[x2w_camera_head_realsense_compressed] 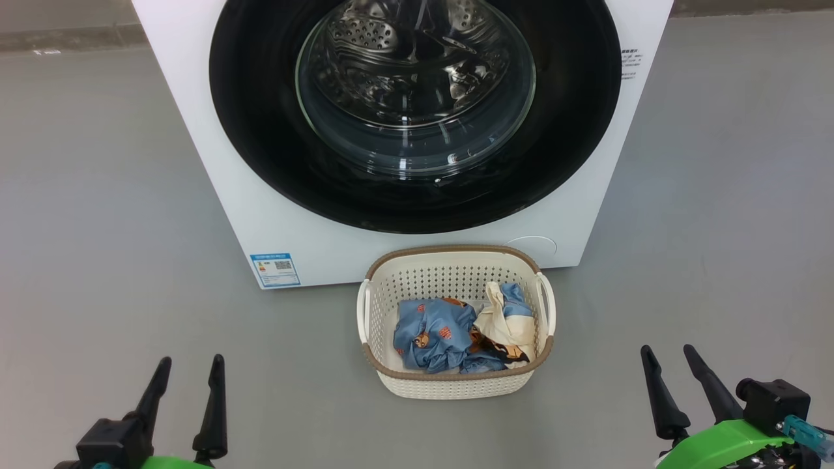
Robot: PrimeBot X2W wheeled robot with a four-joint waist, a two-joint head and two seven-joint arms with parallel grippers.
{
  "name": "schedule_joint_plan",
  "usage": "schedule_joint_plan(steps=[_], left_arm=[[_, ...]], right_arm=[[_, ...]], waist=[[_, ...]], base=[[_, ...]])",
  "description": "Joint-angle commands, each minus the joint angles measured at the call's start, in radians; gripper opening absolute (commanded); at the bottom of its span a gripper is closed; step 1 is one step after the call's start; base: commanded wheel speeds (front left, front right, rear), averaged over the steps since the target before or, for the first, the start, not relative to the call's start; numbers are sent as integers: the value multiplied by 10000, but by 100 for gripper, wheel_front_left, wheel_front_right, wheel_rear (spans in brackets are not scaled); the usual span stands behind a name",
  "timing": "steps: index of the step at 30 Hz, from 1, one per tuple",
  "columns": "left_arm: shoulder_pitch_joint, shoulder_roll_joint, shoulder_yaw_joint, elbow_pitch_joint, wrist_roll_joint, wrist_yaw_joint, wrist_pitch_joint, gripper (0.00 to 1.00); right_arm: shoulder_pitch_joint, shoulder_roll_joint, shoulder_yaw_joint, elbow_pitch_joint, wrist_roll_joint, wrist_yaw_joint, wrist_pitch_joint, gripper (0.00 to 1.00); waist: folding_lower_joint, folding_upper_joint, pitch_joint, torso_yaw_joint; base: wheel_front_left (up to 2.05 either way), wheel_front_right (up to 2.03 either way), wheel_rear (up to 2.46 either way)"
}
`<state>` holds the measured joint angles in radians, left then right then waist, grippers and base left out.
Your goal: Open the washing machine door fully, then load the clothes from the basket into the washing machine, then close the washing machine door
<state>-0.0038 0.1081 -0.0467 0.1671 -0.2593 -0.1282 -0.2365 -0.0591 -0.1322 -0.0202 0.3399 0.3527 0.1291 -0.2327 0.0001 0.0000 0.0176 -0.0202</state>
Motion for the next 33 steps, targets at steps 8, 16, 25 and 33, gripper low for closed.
schedule_joint_plan(steps=[8, 16, 25, 33], left_arm=[[-278, 247, 382, -185, 649, -25, -252, 100], [-337, 252, 462, -42, 606, -25, -253, 100], [-306, 264, 499, 41, 735, -25, -253, 100], [-287, 234, 560, 85, 772, -25, -253, 100]], right_arm=[[-300, -109, -130, -285, -897, 16, -287, 100], [-248, -23, -291, -380, -1013, 16, -289, 100], [-162, 18, -317, -403, -1048, 16, -290, 100], [-145, 12, -294, -390, -1064, 16, -290, 100]], waist=[[0, 0, 108, -59], [0, 0, 158, -72], [0, 0, 48, -70], [0, 0, 21, -112]], base=[[0, 0, 0], [0, 0, 0], [0, 0, 0], [0, 0, 0]])
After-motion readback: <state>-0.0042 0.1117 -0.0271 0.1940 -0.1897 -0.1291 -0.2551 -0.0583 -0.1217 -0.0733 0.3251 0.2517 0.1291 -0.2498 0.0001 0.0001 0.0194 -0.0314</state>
